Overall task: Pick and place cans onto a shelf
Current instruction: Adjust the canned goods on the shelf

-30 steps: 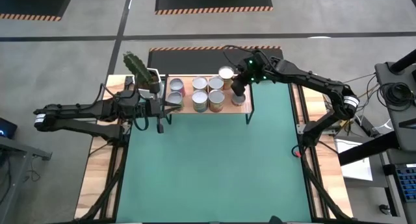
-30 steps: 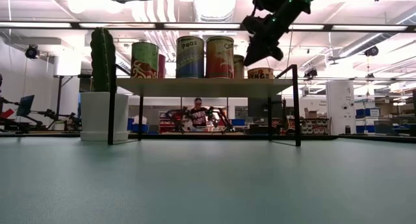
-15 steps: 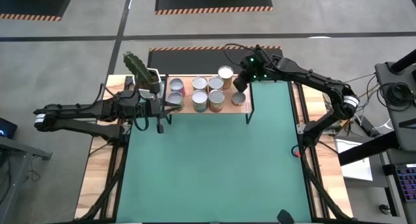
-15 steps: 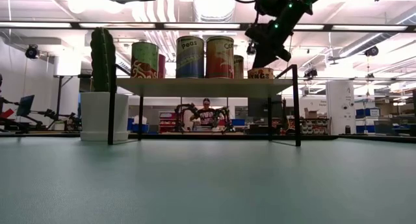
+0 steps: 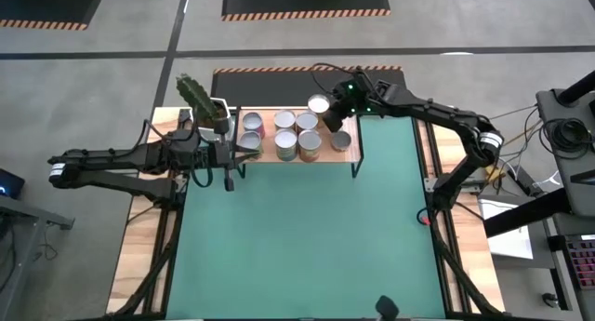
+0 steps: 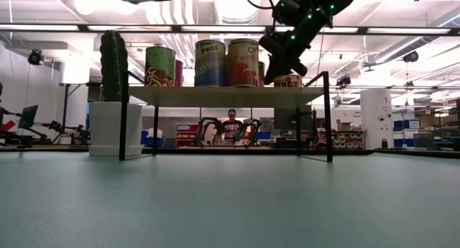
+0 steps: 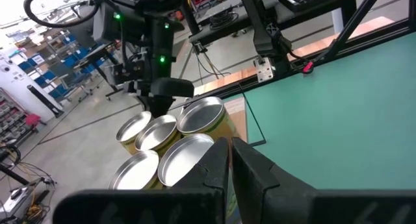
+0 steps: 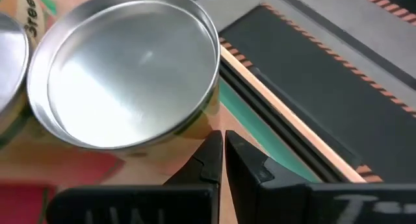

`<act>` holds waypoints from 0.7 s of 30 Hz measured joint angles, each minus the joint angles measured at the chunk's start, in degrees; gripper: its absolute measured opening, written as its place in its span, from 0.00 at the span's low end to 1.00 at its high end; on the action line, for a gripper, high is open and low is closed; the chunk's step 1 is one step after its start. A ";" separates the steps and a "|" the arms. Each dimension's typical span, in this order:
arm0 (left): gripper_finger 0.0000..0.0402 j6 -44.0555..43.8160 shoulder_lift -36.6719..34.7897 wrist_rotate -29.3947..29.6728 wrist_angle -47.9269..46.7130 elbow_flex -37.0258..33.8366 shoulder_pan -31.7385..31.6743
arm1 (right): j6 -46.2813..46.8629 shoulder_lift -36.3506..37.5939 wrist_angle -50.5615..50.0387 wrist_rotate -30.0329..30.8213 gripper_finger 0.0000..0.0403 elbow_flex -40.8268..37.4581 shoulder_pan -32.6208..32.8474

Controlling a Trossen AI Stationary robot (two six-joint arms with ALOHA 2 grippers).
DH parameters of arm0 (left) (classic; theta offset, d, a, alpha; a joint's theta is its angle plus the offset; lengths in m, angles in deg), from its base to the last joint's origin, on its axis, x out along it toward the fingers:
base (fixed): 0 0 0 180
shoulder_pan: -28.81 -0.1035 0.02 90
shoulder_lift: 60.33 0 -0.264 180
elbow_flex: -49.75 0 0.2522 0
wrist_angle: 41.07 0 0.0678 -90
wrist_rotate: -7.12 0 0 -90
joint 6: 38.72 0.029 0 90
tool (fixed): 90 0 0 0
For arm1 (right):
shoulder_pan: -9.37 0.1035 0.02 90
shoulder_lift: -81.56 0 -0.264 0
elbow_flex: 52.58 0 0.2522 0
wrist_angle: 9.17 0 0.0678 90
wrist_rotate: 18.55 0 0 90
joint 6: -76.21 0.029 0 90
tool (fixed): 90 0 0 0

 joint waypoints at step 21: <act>0.00 0.02 0.00 0.00 -0.02 0.00 0.00 | -0.52 7.87 -0.43 0.44 0.02 0.02 0.33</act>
